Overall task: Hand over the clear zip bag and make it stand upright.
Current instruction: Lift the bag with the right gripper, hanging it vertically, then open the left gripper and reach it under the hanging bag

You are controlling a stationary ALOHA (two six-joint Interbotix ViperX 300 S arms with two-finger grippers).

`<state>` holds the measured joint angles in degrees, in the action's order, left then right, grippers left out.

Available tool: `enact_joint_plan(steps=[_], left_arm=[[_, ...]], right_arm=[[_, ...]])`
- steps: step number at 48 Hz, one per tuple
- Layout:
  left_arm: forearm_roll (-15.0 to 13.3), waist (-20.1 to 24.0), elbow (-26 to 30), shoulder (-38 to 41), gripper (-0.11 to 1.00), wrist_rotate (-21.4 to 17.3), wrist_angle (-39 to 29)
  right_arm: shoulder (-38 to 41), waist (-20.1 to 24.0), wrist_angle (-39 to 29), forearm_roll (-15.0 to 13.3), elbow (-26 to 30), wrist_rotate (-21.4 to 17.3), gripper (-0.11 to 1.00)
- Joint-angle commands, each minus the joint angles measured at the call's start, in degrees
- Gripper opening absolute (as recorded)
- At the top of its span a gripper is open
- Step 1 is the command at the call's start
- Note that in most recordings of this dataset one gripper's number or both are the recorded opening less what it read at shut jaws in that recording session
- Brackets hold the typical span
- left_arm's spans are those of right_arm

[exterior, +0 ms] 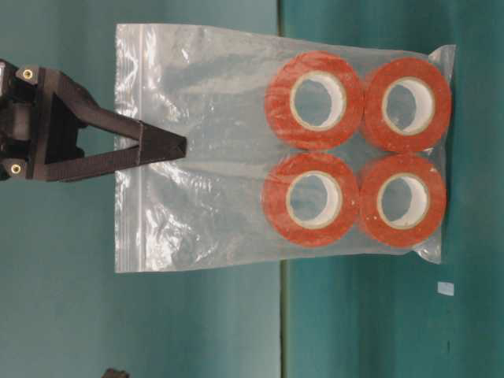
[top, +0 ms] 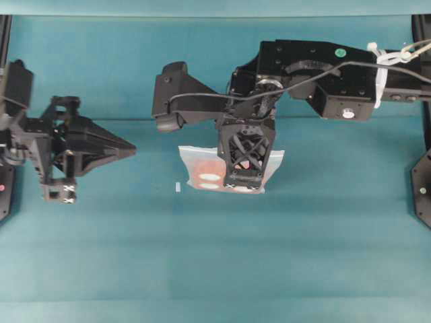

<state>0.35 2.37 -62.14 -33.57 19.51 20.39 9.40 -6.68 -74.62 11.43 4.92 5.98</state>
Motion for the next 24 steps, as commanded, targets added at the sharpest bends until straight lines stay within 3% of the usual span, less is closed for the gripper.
enact_joint_plan(steps=[1, 18, 24], left_arm=[[0.09, 0.09, 1.14, 0.70, -0.01, 0.09, 0.35], [0.09, 2.20, 0.62, 1.49, -0.01, 1.41, -2.11], [0.09, 2.20, 1.49, 3.52, -0.01, 5.54, -4.39]], right_arm=[[-0.79, 0.35, 0.62, 0.09, 0.53, 0.35, 0.01], [-0.79, 0.35, 1.23, -0.09, 0.18, 0.70, 0.01], [-0.79, 0.26, 1.23, -0.26, 0.09, 0.70, 0.01]])
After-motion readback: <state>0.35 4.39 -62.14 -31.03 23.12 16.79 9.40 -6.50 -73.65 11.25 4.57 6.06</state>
